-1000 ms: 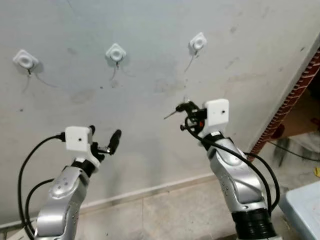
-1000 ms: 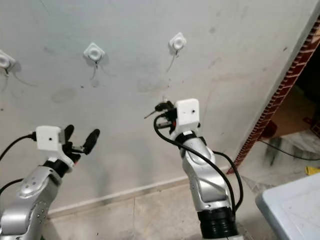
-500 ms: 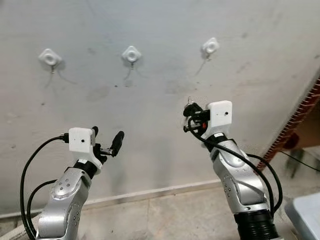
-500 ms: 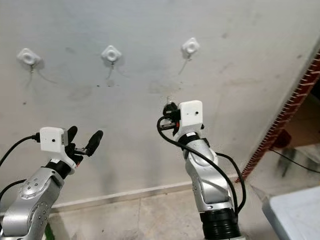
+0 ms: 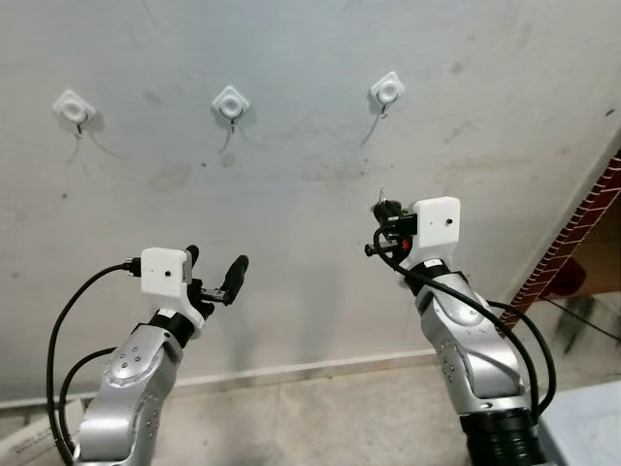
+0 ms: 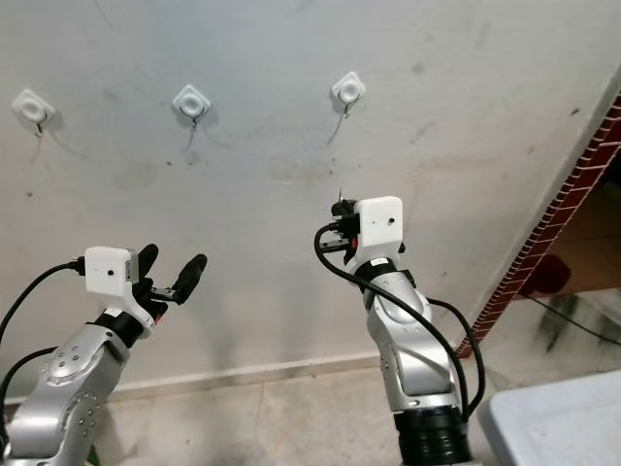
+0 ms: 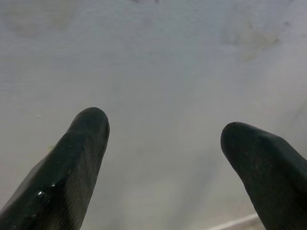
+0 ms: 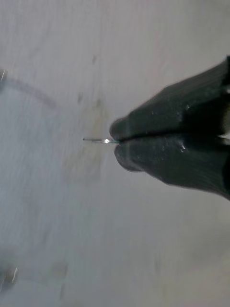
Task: Hang keys on a hook
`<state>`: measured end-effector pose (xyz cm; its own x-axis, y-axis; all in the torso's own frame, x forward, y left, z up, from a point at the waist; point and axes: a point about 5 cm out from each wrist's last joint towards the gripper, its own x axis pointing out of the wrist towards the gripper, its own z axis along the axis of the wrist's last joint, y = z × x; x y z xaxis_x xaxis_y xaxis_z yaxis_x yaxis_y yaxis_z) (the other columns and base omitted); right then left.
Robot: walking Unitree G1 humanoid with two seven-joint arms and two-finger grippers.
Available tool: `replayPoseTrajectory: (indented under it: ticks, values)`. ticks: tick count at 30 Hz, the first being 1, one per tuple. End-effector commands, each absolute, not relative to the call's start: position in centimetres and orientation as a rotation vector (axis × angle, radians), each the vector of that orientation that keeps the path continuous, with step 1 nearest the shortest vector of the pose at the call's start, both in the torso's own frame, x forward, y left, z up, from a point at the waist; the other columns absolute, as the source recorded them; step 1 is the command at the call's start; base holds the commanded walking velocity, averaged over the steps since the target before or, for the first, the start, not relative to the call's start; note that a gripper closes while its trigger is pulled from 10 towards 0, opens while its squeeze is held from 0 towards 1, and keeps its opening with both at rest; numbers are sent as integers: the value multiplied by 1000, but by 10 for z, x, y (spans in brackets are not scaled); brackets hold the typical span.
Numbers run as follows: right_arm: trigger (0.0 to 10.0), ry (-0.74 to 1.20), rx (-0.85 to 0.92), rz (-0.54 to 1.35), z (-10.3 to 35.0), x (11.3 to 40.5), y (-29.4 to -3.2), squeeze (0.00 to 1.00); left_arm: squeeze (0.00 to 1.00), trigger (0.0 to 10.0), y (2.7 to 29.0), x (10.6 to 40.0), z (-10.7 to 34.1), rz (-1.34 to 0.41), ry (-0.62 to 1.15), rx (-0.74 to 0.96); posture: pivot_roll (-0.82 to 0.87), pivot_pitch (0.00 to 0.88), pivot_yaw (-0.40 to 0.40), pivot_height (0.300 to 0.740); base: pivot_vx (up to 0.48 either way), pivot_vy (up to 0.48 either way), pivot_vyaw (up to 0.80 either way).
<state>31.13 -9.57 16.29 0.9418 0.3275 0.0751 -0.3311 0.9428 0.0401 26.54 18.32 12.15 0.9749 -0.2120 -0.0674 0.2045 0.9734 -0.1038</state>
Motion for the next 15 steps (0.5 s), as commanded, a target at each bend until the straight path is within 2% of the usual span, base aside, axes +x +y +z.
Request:
replayPoseTrajectory:
  ticks: [1, 15]
  values:
    - [10000, -87, 39, 316, 168, 313, -102, 0, 0, 10000, 179, 267, 126, -221, 59, -92, 64, 0, 29, 740, 0, -277, 0]
    - [10000, -101, 47, 303, 169, 313, -103, 0, 0, 10000, 178, 268, 127, -216, 54, -128, 62, 0, 33, 740, 0, 0, 0]
